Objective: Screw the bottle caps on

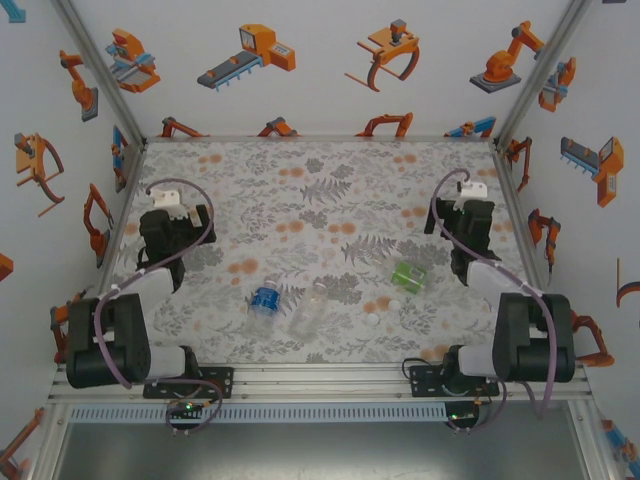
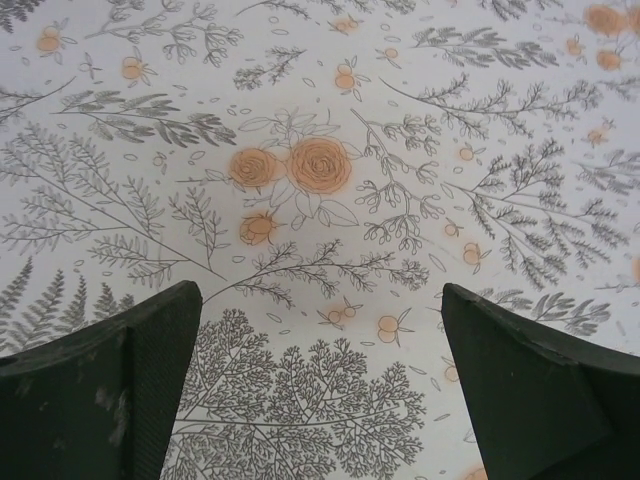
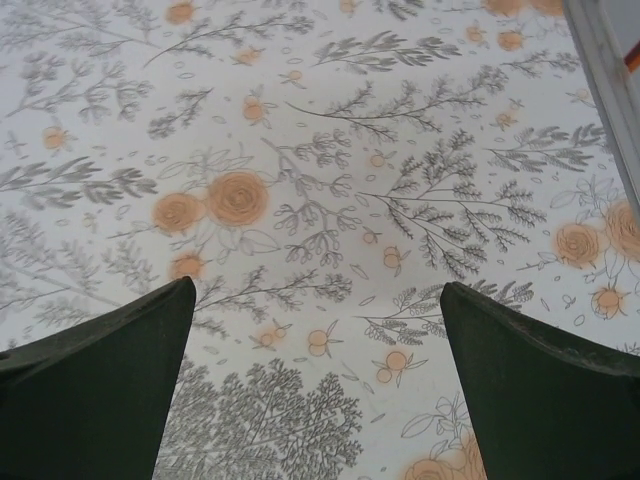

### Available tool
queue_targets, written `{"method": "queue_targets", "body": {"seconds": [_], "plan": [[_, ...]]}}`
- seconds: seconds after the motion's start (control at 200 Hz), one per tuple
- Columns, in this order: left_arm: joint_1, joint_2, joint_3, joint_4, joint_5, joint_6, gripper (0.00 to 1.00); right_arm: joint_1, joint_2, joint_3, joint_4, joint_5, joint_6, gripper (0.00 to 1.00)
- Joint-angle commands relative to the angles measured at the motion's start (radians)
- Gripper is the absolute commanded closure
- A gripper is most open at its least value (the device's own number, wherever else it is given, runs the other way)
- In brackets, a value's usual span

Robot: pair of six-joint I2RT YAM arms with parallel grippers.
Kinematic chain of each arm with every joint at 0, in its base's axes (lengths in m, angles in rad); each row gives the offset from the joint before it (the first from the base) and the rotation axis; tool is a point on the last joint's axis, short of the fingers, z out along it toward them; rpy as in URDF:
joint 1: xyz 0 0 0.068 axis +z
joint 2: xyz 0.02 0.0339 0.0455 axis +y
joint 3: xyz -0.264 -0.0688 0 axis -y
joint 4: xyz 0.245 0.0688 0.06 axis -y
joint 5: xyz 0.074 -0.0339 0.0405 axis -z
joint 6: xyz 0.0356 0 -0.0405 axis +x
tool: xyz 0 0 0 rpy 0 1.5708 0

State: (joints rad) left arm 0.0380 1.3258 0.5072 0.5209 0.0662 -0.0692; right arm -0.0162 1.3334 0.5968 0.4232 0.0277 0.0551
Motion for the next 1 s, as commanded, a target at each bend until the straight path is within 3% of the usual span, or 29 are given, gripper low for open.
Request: {"method": "queue_targets", "body": {"seconds": [0.0, 0.31, 0.441, 0.556, 0.711, 0.991], "plan": [[-0.005, -0.054, 0.063, -0.207, -0.046, -0.08, 0.03, 0.011, -0.041, 0.098, -0.291, -0.106, -0.03, 0.01], [0.002, -0.022, 0.377, -0.674, 0.152, -0.196, 0.03, 0.104, -0.111, 0.295, -0.763, -0.264, -0.199, 0.01], [0.004, -0.008, 0.527, -0.884, 0.222, -0.161, 0.03, 0.189, -0.113, 0.366, -0.969, -0.264, -0.373, 0.01], [0.003, -0.036, 0.589, -0.99, 0.236, -0.098, 0.03, 0.261, -0.064, 0.441, -1.174, -0.28, -0.531, 0.08], [0.004, -0.099, 0.581, -1.032, 0.24, -0.009, 0.03, 0.351, 0.022, 0.514, -1.325, -0.181, -0.608, 0.1], [0.005, -0.179, 0.449, -0.927, 0.161, -0.006, 0.03, 0.445, 0.165, 0.569, -1.35, -0.091, -0.621, 0.1]]}}
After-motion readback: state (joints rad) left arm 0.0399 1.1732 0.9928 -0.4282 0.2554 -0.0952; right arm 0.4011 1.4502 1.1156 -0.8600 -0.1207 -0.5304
